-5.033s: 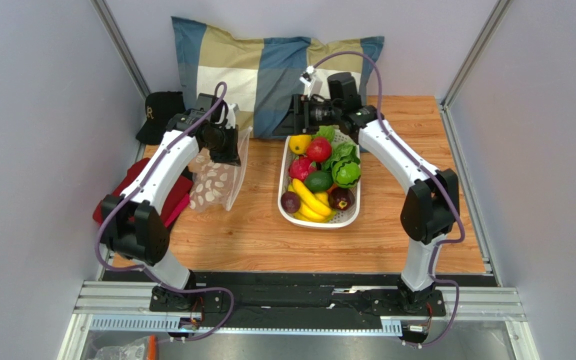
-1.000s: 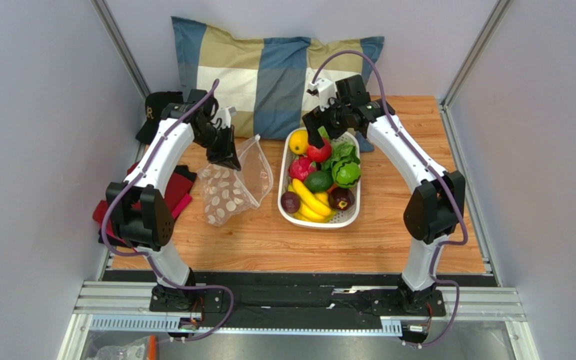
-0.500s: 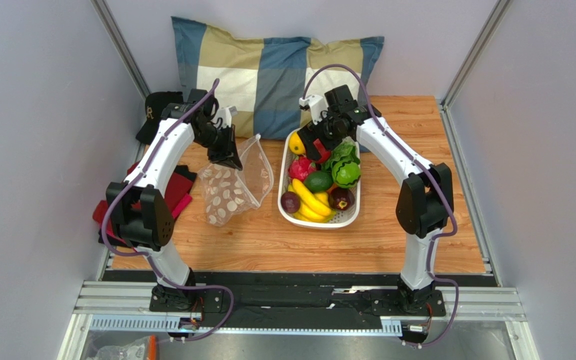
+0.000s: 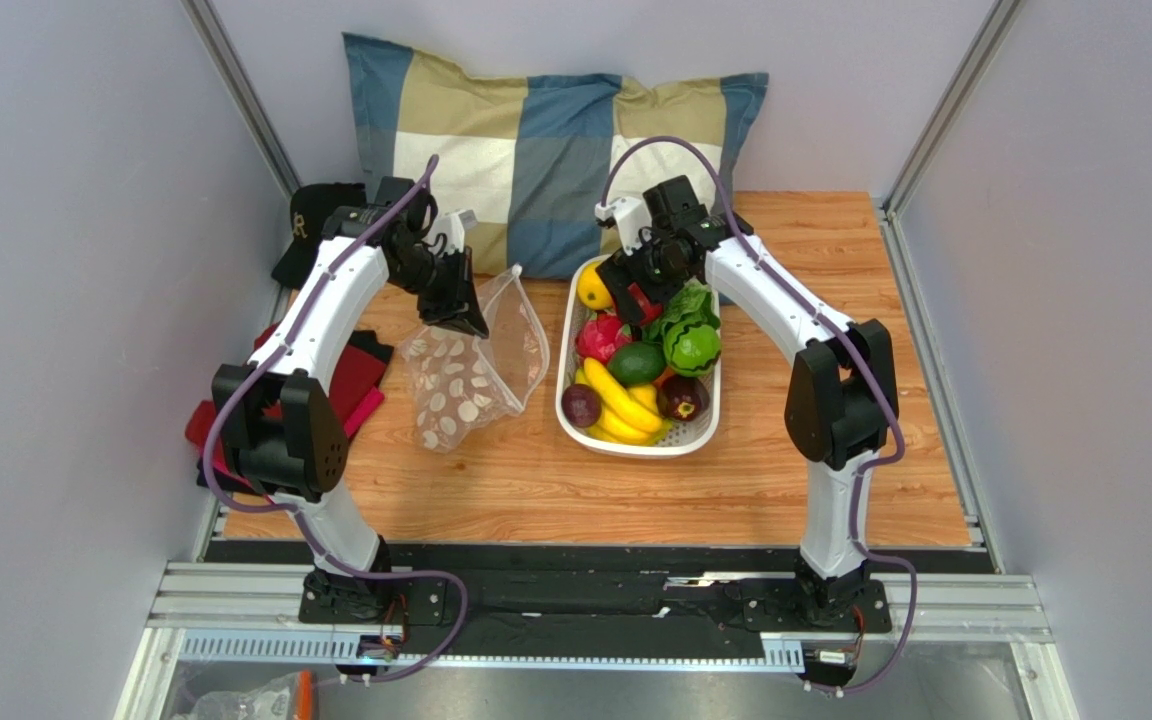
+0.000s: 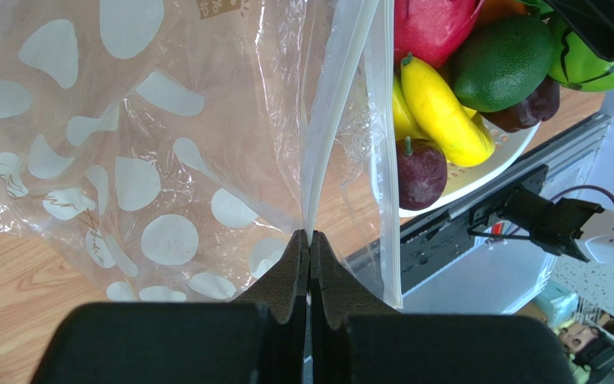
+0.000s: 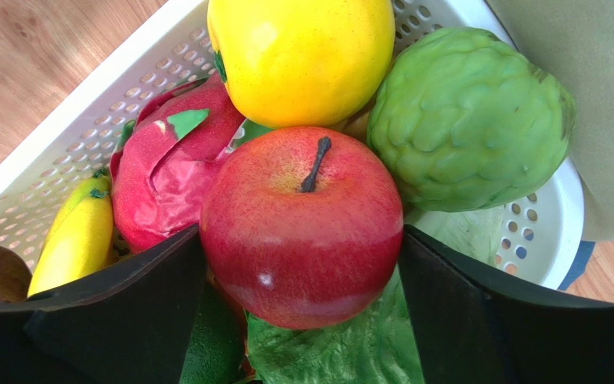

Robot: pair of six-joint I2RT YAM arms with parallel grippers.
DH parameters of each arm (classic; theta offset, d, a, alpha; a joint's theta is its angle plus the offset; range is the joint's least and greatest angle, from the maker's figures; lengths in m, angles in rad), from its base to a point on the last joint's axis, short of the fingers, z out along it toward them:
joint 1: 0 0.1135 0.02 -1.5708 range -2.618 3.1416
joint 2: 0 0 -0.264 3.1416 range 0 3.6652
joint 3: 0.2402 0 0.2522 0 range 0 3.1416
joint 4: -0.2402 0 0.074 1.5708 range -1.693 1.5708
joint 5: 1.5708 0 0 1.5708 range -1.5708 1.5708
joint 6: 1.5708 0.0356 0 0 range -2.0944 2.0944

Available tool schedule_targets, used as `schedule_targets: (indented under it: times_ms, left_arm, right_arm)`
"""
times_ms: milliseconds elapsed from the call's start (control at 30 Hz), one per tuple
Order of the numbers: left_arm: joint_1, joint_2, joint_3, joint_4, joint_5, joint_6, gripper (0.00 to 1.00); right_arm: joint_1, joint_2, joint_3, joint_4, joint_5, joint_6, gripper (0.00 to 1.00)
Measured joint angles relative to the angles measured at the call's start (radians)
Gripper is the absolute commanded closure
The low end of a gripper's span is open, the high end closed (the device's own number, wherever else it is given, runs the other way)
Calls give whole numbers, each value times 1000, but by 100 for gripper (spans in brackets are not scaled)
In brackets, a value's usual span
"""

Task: Place the food in the zip-top bag and seal the zipper
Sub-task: Pick up the fake fruit from the bin, then place the fake fruit in the zipper food storage bag.

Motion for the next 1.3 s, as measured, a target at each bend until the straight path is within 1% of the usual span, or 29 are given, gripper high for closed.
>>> schedule_targets:
  times_ms: [33,100,133,233,333,400,533,633,700,900,967,1067,1100,1167,1233,1267,1300]
  left_arm:
    - [0,0,0,0,1,0,100]
    - [0,0,0,2,3,0,100]
    - [0,0,0,2,5,0,100]
    - [0,0,0,3,19,0,100]
    - [0,0,0,6,36,0,100]
    - [0,0,0,7,48,-1,100]
    - [0,0,13,6,67,-5,100]
    - [0,0,28,8,89,-9,100]
    - [0,0,32,13,108,-15,100]
    - [0,0,32,15,157,-29,100]
    - [0,0,33,18,174,-35,100]
    - [0,0,33,31,205,-43,100]
    - [0,-1,33,36,203,-43,100]
    - [6,-1,33,46,209,-45,100]
    - [11,-4,33,57,240,-54,100]
    - [10,-8,33,60,254,-59,100]
    - [7,-12,33,60,269,-62,100]
  right_arm:
    - [0,0,1,-1,1,1,26]
    - [1,0,2,-3,1,3,34]
    - [2,0,2,-3,1,2,42]
    - [3,-6,0,-2,-14,5,55]
    - [3,-58,-48,26,-68,13,60]
    - [1,-126,-103,67,-137,30,61]
    - [2,-254,-166,170,-317,101,63]
    - [9,-306,-182,274,-451,176,65]
    - [25,-312,-188,338,-513,218,65]
    - [116,-259,-200,442,-600,287,66]
    - [142,-233,-200,444,-615,284,66]
    - [179,-198,-205,434,-610,240,64]
    - [189,-190,-211,428,-603,222,60]
    - [198,-176,-216,403,-584,188,57]
    - [200,-163,-216,390,-549,154,51]
    - [200,-158,-217,385,-530,139,47]
    - [200,-155,-220,379,-510,121,34]
